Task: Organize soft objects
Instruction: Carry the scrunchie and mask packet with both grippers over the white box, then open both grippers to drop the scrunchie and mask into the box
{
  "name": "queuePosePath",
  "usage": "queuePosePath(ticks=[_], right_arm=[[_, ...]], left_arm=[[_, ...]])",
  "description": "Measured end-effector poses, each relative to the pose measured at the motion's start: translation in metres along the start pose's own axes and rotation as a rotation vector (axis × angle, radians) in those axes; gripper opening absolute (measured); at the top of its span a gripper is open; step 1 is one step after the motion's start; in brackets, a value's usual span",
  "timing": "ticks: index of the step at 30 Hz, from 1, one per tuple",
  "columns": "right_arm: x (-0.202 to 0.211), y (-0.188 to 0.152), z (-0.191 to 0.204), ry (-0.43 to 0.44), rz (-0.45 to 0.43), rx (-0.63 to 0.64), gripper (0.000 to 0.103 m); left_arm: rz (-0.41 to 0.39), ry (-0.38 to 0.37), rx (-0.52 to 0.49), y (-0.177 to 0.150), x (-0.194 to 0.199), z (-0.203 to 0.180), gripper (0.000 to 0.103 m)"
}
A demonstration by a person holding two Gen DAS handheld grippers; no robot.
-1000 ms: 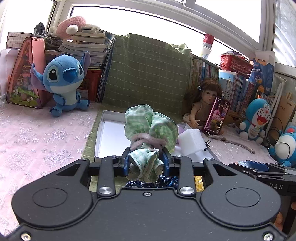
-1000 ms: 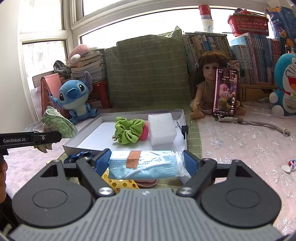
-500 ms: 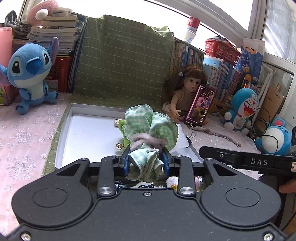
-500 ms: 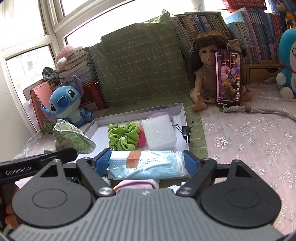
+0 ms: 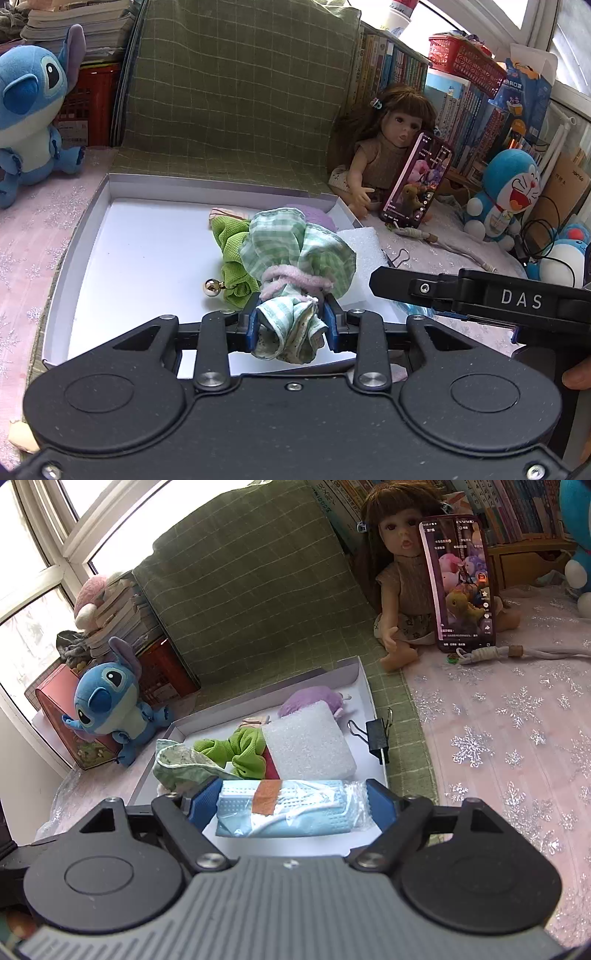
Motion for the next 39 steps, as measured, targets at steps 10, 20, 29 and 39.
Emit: queuePosePath(ticks=[10, 20, 29, 39], right_arm=[[-0.018, 0.004, -0.001, -0.014, -0.006, -0.005, 0.083], [-0.029, 0.004, -0.006, -0.031, -0.01, -0.039, 0.083], [-0.029, 0.001, -0.008, -0.028, -0.008, -0.041, 0.091], [-0.023, 0.002, -0.009, -0.003, -0.013, -0.049, 0.094]], left_arm=[[0.049, 0.012, 0.035, 0.0, -0.032, -0.001, 0.032], [0.085, 0.016, 0.046, 0.002, -0.05, -0.006, 0.033], [0.083, 0.012, 0.009, -0.001, -0.05, -0.013, 0.043], [0.029, 0.016, -0.014, 0.001, -0.034, -0.011, 0.072]])
Point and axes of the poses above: each gripper's, at about its wrist camera, not at the fingertips, and x roughly against the way its jaws point, z to its left, y to its top, the point moved 2 cm from there along -x, roughly the way its jaws point, and after that the axes turned 5 degrees about -x, right-handed, at the moved point
